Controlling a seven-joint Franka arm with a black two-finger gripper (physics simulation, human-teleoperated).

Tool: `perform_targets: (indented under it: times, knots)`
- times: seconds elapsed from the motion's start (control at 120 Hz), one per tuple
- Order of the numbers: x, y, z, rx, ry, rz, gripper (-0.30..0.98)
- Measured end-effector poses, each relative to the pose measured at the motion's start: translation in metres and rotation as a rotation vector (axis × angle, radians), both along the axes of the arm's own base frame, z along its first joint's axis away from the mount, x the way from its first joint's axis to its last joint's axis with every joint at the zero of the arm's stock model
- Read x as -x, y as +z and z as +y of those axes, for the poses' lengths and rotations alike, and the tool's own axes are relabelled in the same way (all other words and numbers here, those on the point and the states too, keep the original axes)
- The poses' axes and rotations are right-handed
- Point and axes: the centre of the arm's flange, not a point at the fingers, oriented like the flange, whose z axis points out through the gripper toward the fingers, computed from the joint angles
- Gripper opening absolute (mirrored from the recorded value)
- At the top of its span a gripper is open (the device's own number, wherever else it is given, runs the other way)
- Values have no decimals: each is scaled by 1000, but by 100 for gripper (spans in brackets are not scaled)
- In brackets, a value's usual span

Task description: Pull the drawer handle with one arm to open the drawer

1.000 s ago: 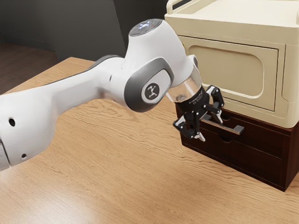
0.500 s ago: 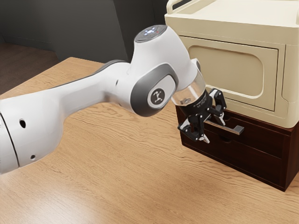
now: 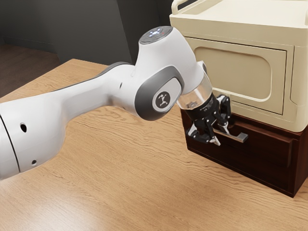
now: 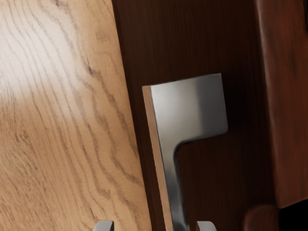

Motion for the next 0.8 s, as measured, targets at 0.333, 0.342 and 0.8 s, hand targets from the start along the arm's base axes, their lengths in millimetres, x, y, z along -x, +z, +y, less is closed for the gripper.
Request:
perform_targets:
  times: [0.333, 0.342, 0.8]
  knots:
    - [17, 5, 1, -4, -5, 19, -6]
    - [18, 5, 1, -4, -5, 20, -7]
    - [55, 5, 6, -1, -11, 53, -10]
